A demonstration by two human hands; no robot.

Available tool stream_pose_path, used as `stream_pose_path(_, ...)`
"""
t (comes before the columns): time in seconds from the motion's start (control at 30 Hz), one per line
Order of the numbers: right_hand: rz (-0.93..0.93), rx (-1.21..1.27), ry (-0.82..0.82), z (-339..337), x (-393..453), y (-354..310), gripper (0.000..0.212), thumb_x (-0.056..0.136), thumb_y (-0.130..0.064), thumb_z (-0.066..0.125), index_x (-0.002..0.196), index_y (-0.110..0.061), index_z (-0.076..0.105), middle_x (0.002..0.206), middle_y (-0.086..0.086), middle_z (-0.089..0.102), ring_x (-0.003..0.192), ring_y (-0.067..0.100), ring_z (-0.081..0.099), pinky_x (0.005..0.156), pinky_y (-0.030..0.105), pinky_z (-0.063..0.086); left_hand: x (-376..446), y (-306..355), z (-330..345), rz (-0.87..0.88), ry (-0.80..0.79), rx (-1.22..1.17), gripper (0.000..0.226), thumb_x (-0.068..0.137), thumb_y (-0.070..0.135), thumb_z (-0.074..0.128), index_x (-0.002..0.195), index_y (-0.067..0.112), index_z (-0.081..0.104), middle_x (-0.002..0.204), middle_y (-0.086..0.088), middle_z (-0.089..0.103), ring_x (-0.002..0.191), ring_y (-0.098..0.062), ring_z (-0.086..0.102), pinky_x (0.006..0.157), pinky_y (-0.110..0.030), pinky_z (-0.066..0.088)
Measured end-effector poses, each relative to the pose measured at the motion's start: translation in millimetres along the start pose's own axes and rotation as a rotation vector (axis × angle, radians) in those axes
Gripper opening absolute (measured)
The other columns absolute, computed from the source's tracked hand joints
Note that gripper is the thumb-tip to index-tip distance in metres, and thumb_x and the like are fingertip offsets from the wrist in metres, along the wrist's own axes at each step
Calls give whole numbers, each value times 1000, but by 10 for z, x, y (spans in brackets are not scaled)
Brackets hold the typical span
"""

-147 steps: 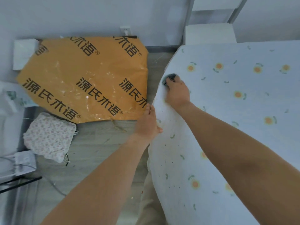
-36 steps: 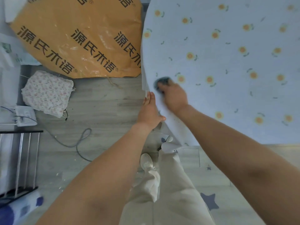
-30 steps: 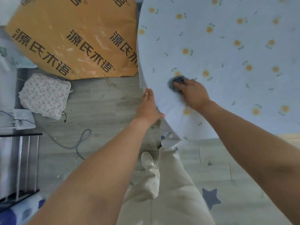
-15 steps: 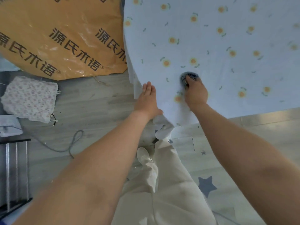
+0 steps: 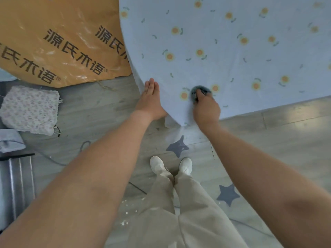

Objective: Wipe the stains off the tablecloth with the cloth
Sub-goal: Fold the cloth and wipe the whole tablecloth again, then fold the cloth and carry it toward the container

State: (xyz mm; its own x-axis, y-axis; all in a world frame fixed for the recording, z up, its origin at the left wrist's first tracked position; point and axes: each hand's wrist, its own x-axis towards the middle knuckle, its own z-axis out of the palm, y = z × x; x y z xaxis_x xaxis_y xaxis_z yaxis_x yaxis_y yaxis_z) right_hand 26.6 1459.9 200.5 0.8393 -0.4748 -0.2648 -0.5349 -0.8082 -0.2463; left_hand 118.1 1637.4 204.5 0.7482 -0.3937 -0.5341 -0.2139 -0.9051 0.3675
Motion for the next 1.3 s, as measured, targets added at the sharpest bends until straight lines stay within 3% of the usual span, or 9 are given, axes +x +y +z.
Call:
stream_pose_path(0.23,-420,-65,-121,175,-518,21,43,90,-17,54,131,-29,54,111,6,56,78,33,63,55,33,44,-245,200,210,68,-44,90,92,90,24,61,160,18,1,165,-9,-16,152,-26,-15,124,-39,5)
stream_pose_path(0.4,72,87,36,28,-579,548,19,89,-20,50,103,-18,64,100,9,60,74,30,57,55,30,40,-209,283,270,45,-115,116,96,89,45,61,160,19,1,164,-8,-23,150,-28,-21,124,-43,6)
stream_pose_path(0.5,6,159,-69,20,-821,326,14,91,-22,49,88,-14,60,77,4,55,69,28,55,53,30,32,-230,314,138,16,-182,227,99,88,54,59,159,17,2,164,-12,-17,151,-32,-17,124,-49,7)
stream_pose_path(0.67,316,501,112,-97,-1309,575,28,98,-29,45,85,-14,64,64,4,62,58,27,57,60,40,50,-579,843,280,233,79,80,57,97,34,54,147,10,43,155,-12,37,148,-30,23,114,-40,32)
stream_pose_path(0.77,658,898,238,-282,-1575,935,34,97,-33,50,78,-9,65,68,12,68,55,25,66,54,42,56,-833,1496,447,456,-150,-77,36,96,36,59,121,10,66,120,-4,67,112,-20,61,91,-29,46)
stream_pose_path(0.87,790,1190,326,-485,-1740,1217,30,98,-30,51,85,-8,67,77,17,71,56,26,69,46,32,52,-994,2052,707,460,-427,-236,43,87,39,73,116,8,67,107,-4,70,100,-17,66,92,-35,53)
stream_pose_path(0.97,842,1446,453,-596,-1963,1620,30,99,-30,51,85,-8,67,76,18,70,57,31,66,46,30,50,-1154,2554,1095,501,-477,-264,24,83,22,79,101,14,66,94,-5,70,91,-23,69,86,-46,58)
stream_pose_path(1.13,945,1026,545,-597,-2447,2382,37,98,-34,53,69,-12,60,54,-2,50,50,12,46,49,29,31,-1342,3223,1563,640,-398,-112,13,84,17,75,75,23,68,71,5,65,67,-13,59,69,-30,52)
stream_pose_path(1.3,1160,1016,636,-574,-2785,3275,38,94,-30,59,61,-14,48,54,-3,31,55,15,28,55,31,20,-1435,3869,1935,339,-509,-366,19,96,15,58,78,19,63,84,-4,65,80,-18,59,76,-34,53)
